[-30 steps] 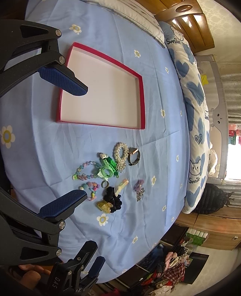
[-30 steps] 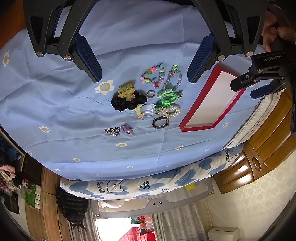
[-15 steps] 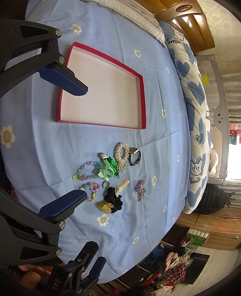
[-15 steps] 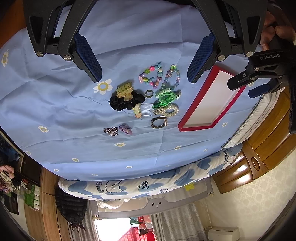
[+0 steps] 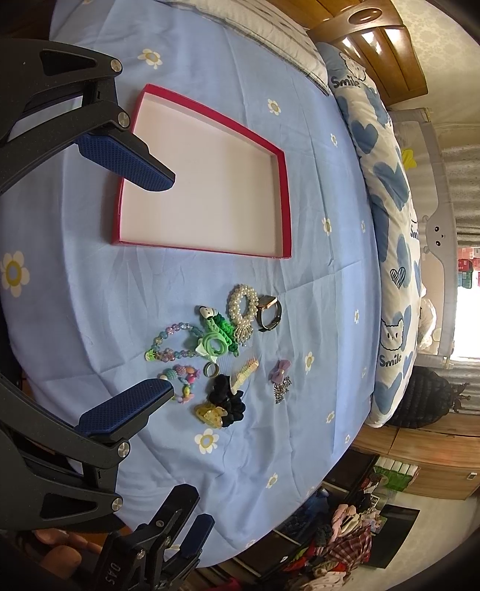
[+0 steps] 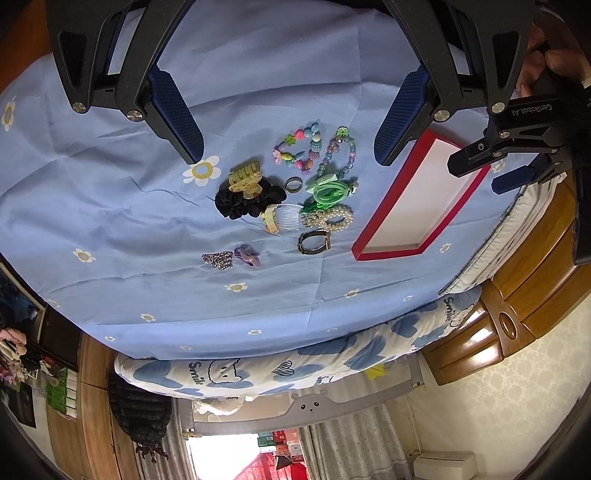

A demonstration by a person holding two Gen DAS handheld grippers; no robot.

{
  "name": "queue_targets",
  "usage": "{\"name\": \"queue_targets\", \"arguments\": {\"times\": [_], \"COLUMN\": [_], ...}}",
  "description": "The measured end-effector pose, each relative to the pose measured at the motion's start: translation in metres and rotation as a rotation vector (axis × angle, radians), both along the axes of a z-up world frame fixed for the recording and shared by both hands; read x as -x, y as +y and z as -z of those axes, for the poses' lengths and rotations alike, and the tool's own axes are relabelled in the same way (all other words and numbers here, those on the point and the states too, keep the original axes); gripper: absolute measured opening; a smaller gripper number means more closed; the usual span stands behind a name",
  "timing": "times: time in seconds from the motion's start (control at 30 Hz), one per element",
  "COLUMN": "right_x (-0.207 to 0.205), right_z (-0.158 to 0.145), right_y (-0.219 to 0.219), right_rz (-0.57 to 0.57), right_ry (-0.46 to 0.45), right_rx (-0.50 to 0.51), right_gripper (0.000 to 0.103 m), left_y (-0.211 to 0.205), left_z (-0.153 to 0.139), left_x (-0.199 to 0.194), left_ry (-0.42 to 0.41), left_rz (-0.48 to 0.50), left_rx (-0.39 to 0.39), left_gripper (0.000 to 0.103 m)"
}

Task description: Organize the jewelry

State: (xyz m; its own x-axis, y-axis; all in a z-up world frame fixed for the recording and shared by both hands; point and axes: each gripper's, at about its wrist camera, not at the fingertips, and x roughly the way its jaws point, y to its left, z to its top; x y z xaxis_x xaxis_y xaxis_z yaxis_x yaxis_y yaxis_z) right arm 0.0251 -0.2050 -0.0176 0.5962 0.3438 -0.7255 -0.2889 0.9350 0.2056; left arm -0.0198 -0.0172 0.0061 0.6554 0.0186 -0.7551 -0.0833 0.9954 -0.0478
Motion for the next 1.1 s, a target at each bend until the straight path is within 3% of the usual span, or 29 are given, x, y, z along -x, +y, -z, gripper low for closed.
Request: {"name": "queue_targets", "arguments": {"times": [0.67, 1.1], "right_x": [-0.006, -0.037], "right_z": [0.003, 0.021], "right_y": [0.0, -0.011], "right_rz": [-0.006, 0.001], "right_ry": [0.02, 0.07], "right_rx": [-0.018, -0.056], "right_gripper": [0.095, 0.095], "left_y": [0.0, 0.016], "left_z": [0.01, 0.023], "left_x": [-0.01, -0.05], "left_ry": [0.036, 0.11], "left_rz": [0.006, 0.006], "left_rx": [0.011, 0.112], "left_gripper": [0.102, 0.102]}}
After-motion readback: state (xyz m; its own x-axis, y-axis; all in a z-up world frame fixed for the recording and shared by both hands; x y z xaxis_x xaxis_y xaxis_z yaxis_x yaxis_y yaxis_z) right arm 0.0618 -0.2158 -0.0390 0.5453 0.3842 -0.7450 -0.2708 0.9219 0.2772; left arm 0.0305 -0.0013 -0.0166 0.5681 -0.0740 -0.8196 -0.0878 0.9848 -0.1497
